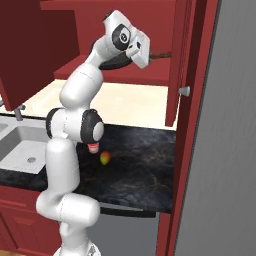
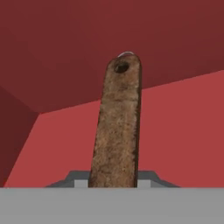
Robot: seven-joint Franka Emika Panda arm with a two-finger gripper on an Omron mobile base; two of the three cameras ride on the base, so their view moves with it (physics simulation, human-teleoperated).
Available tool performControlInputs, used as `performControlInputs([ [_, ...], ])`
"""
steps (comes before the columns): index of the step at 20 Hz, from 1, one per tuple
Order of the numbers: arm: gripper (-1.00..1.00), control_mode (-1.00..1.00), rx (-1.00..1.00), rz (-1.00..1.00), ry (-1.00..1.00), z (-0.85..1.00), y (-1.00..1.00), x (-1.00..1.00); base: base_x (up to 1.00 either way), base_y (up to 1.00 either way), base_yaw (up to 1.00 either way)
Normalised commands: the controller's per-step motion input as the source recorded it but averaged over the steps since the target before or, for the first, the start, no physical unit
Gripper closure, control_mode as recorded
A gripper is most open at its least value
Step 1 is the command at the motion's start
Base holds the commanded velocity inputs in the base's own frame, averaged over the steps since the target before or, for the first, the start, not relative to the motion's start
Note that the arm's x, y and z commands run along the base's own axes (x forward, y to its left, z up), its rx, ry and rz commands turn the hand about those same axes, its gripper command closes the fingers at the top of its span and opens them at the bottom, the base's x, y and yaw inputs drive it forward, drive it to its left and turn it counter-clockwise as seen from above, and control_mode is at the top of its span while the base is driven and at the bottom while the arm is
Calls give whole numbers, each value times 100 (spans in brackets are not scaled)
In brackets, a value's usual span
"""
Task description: Pick the pan from the cabinet and place it on the stove. Then turn on the stove burner for the pan.
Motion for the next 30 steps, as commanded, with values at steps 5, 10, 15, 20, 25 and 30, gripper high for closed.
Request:
performControlInputs([
  [5, 100, -100, -13, 0, -32, 0, -7, -33, 0, 0, 0],
  [10, 100, -100, -12, 0, -33, 0, -9, -44, 0, 0, 0],
  [15, 100, -100, -7, 0, -31, 0, -5, -55, 0, 0, 0],
  [20, 100, -100, 0, 0, -22, 4, -3, -78, 0, 0, 0],
  [25, 100, -100, 1, 2, -10, 3, 0, -93, 0, 0, 0],
  [30, 100, -100, 5, 4, -4, 2, 0, -100, 0, 0, 0],
])
